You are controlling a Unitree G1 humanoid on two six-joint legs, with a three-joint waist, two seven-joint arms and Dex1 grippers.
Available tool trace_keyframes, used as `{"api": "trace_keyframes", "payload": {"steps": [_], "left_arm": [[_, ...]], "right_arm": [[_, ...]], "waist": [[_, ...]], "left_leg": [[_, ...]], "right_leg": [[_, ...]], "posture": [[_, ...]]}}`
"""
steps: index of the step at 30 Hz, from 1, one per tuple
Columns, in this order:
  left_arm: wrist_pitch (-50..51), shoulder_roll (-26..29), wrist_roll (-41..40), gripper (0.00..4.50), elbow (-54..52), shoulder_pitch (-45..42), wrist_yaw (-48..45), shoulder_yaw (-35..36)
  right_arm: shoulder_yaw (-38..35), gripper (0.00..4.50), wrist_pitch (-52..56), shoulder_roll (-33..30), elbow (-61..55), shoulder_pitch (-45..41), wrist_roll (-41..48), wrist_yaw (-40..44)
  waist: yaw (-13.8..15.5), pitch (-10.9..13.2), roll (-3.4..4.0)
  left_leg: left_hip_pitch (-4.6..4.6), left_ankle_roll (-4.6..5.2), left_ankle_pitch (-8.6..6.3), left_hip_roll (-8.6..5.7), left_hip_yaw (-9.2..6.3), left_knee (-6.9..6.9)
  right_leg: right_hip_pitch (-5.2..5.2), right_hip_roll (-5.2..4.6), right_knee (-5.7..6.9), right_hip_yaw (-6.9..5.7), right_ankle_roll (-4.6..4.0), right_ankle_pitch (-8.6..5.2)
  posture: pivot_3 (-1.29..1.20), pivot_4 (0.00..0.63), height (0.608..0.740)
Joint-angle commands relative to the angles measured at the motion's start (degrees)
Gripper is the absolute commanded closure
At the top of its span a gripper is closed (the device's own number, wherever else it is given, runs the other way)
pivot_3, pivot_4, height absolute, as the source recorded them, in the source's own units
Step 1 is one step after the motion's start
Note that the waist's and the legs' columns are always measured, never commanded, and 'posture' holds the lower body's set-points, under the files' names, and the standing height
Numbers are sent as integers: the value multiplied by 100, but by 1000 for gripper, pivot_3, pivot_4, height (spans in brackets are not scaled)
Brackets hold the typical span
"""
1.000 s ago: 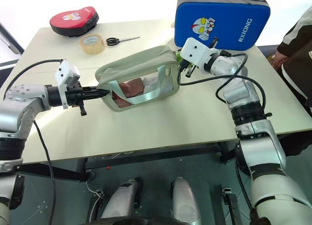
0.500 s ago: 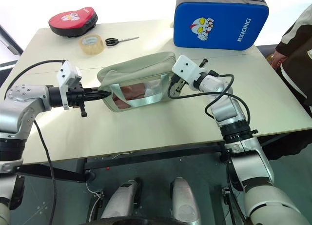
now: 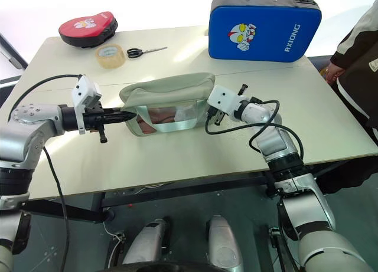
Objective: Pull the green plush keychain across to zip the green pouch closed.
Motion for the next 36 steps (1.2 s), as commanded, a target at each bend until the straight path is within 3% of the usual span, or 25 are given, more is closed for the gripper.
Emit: {"api": "trace_keyframes", "payload": {"steps": [1, 5, 8, 15, 18, 25, 30, 32, 33, 34, 36], "left_arm": [[5, -8, -3, 4500, -92, -26, 0, 24], [-20, -10, 4, 4500, -70, -32, -1, 22], [-57, -3, 25, 4500, -5, -62, -19, 16], [-121, 52, 64, 4500, 120, -153, -121, 7], [-147, 49, 103, 4500, 200, -213, -169, -12], [-144, 57, 122, 4500, 191, -219, -200, 29], [-113, 203, 77, 4500, 237, -169, -222, 233], [-55, 213, 4, 3751, 250, -171, -205, 323], [-32, 227, -31, 3592, 242, -165, -222, 358], [-19, 236, -49, 2946, 229, -158, -237, 380], [-8, 285, -45, 2115, 248, -156, -241, 434]], "right_arm": [[-57, 4459, 202, 172, -199, 80, 321, 199], [-346, 4459, 617, 315, -500, 161, 814, 396], [-822, 4459, 1515, 466, -958, 204, 1674, 711], [-1241, 4459, 2230, 73, -1419, 129, 2596, 1457], [-1229, 3576, 2265, -116, -1256, -70, 2700, 1671], [-1212, 86, 2034, -653, -863, -403, 2677, 2113], [-1343, 36, 2218, -1477, -764, -669, 2879, 2831], [-1332, 0, 2192, -1682, -674, -781, 2914, 3003], [-1311, 0, 2124, -1752, -588, -842, 2885, 3038], [-1292, 0, 2047, -1792, -501, -890, 2856, 3049], [-1289, 0, 1952, -1846, -267, -1030, 2832, 3088]], "waist": [[2, 0, 0], [9, 0, 0], [13, 0, 0], [24, 1, 1], [18, 1, 2], [36, 2, 3], [39, 3, 4], [36, 3, 4], [31, 3, 4], [28, 3, 4], [25, 4, 4]], "left_leg": [[0, 0, 0, 0, 0, 0], [0, 0, 0, 0, 0, 0], [0, 0, 0, 0, 0, 0], [-2, 0, -1, -1, -1, 0], [-2, 1, -1, -1, 0, 0], [-8, 1, -1, -1, 1, -1], [-21, 0, -1, -2, 1, 2], [-22, 1, -1, -1, 2, 1], [-22, 1, -1, 0, 1, 1], [-22, 1, -1, -1, 2, 1], [-22, 1, -1, 0, 2, 1]], "right_leg": [[0, 0, 0, 0, 0, 0], [0, 0, 0, 0, 0, 0], [0, -1, 0, 0, 0, 0], [1, -2, -3, -1, 0, 0], [0, -2, -6, 0, 0, 0], [-3, -3, -11, -1, 0, 0], [-13, -3, -16, -1, 1, 0], [-13, -3, -18, -2, 0, 0], [-13, -3, -19, -3, 0, 0], [-13, -3, -20, -2, 0, 0], [-13, -4, -21, -3, 0, 0]], "posture": [[0, 150, 740], [0, 150, 740], [0, 150, 740], [0, 150, 740], [0, 150, 740], [0, 150, 740], [0, 150, 740], [0, 150, 740], [0, 150, 740], [0, 150, 740], [0, 150, 740]]}}
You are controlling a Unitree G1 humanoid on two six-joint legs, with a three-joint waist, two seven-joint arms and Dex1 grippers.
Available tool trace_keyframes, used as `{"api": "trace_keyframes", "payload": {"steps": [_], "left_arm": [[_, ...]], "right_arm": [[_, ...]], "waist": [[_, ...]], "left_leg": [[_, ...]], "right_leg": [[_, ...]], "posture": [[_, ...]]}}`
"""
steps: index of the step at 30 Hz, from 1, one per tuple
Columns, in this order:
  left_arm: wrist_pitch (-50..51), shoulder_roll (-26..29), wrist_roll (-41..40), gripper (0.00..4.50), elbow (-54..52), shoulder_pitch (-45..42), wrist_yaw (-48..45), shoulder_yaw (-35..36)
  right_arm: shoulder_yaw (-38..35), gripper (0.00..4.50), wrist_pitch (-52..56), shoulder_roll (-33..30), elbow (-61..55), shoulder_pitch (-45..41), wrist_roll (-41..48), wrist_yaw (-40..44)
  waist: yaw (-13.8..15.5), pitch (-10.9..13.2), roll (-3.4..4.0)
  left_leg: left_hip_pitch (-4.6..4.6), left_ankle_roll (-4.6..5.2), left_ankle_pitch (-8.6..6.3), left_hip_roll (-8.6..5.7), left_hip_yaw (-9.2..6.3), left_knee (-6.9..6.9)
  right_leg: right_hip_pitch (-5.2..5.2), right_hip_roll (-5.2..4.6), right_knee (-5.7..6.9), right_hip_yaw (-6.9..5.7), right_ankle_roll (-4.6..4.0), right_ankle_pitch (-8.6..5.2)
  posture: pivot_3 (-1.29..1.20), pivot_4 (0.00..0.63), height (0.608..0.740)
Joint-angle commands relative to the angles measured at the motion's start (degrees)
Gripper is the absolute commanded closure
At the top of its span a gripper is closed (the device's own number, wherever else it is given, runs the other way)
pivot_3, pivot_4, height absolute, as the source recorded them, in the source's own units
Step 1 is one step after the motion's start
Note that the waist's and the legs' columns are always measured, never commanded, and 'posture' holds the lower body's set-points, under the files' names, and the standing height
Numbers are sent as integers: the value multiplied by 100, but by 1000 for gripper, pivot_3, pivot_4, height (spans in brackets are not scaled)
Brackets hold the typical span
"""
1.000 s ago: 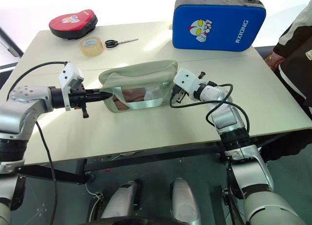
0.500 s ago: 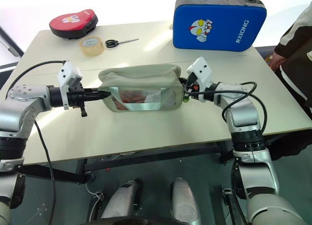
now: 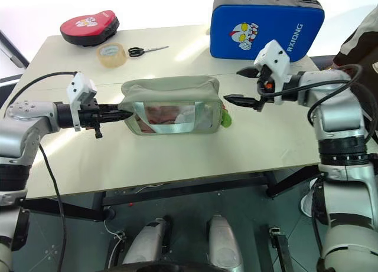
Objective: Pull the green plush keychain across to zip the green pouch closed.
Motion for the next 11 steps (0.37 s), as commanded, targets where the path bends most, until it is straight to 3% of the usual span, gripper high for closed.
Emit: {"api": "trace_keyframes", "payload": {"steps": [1, 4, 11], "left_arm": [[24, 229, -84, 1581, -71, -15, -42, 274], [99, 463, -81, 154, -107, 2, -4, 381], [83, 1094, -252, 39, -29, -122, -261, 839]], "right_arm": [[-100, 0, -209, -110, 249, -310, 25, 91], [-153, 0, -73, -150, 273, -465, 139, 165], [-228, 0, 605, -364, -314, -405, 601, 470]], "waist": [[3, 0, 0], [7, 1, 0], [27, 1, 0]], "left_leg": [[-3, 0, 0, 0, 0, 0], [-15, 0, 0, 0, 0, 0], [-42, -1, 0, -1, -1, 5]], "right_leg": [[-2, 0, -1, 0, 0, 0], [-12, -1, -2, 0, 0, 0], [-34, -3, -4, -2, 0, 0]], "posture": [[0, 150, 740], [0, 150, 740], [0, 150, 740]]}}
